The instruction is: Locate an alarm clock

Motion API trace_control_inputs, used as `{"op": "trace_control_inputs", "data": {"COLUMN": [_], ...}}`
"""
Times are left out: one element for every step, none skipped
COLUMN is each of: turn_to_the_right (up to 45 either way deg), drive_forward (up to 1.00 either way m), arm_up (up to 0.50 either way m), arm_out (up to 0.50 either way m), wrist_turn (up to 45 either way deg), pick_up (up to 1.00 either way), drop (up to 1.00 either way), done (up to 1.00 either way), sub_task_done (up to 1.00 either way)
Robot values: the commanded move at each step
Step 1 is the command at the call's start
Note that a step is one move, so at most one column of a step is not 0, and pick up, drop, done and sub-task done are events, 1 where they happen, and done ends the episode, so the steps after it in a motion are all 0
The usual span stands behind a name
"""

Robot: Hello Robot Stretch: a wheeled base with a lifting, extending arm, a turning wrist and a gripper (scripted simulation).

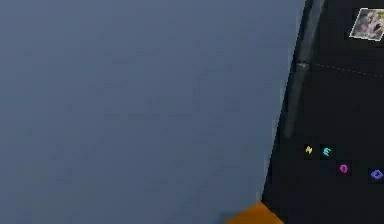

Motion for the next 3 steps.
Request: {"op": "trace_control_inputs", "data": {"turn_to_the_right": [45.0,45.0,36.0], "drive_forward": [0.0,0.0,0.0], "arm_up": [0.0,0.0,0.0], "arm_out": [0.0,0.0,0.0], "wrist_turn": [0.0,0.0,0.0], "pick_up": [0.0,0.0,0.0], "drop": [0.0,0.0,0.0], "done": [0.0,0.0,0.0], "sub_task_done": [0.0,0.0,0.0]}}
